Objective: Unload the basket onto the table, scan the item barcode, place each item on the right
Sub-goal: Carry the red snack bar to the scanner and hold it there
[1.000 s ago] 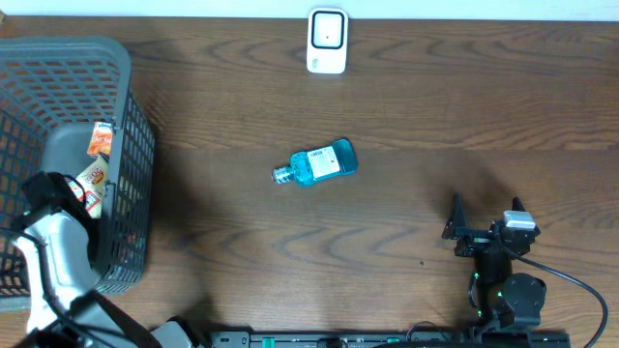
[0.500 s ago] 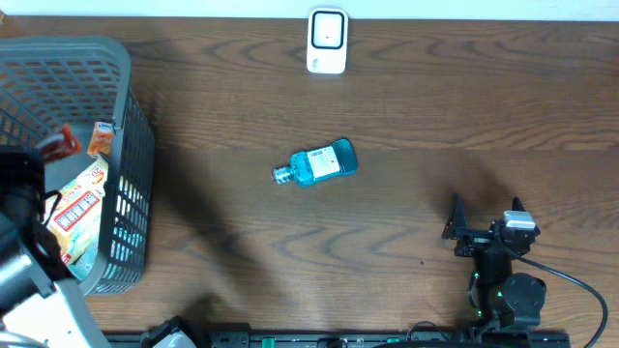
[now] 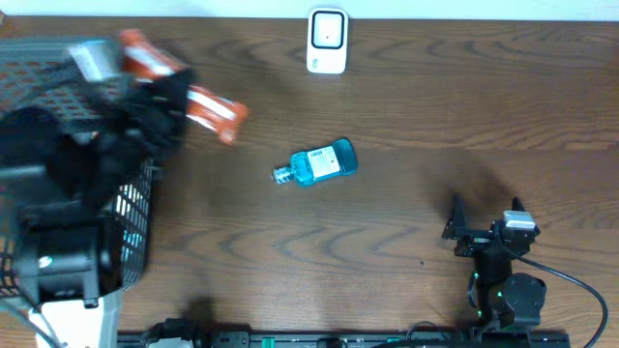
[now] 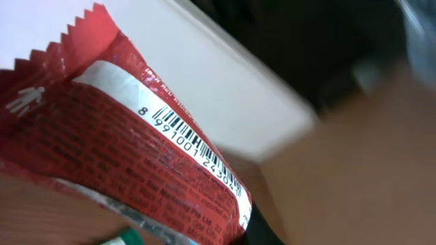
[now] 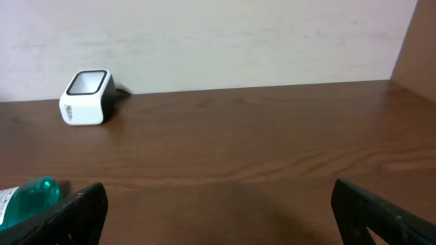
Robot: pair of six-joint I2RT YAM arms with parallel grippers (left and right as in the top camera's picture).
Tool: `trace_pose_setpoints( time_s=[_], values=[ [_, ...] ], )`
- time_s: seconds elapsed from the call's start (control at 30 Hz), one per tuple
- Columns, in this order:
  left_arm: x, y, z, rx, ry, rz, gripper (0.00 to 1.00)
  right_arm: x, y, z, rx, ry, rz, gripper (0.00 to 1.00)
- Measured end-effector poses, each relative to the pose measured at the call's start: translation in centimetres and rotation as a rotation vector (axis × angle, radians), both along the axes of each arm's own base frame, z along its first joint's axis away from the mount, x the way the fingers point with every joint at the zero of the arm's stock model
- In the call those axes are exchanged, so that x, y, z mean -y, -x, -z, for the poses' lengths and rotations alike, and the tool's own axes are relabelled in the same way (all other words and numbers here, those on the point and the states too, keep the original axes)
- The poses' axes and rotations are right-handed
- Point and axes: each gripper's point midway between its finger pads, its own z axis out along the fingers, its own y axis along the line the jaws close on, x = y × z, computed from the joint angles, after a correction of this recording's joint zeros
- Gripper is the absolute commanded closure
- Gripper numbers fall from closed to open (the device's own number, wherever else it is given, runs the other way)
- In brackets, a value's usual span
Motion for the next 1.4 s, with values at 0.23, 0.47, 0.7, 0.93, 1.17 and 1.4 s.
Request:
trace_pose_setpoints(
  time_s=[0.23, 0.47, 0.7, 0.93, 1.17, 1.4],
  values=[
    [12.7, 2.2, 4.3, 0.088, -0.224, 0.480, 0.93, 0.0, 0.0, 0.0, 0.000, 0.000, 0.000, 0.01],
    [21.7, 1.8, 14.6, 0.042, -0.411, 0.791, 0.92, 0.0, 0.0, 0.0, -0.001, 0.000, 0.000, 0.01],
    [26.1, -0.6, 27.2, -0.114, -0.502, 0.905, 0.92, 0.0, 0.0, 0.0, 0.000, 0.000, 0.000, 0.01],
    [27.2, -0.5, 37.7, -0.328, -0.522, 0.938, 0.86, 0.0, 0.0, 0.0, 0.000, 0.000, 0.000, 0.01],
    [27.4, -0.1, 39.1, -0.371, -0.520, 0.941, 0.47, 0.0, 0.0, 0.0, 0.000, 0.000, 0.000, 0.01],
    [27.4, 0.0, 39.1, -0.395, -0.507, 0.931, 0.30, 0.0, 0.0, 0.0, 0.000, 0.000, 0.000, 0.01]
  ],
)
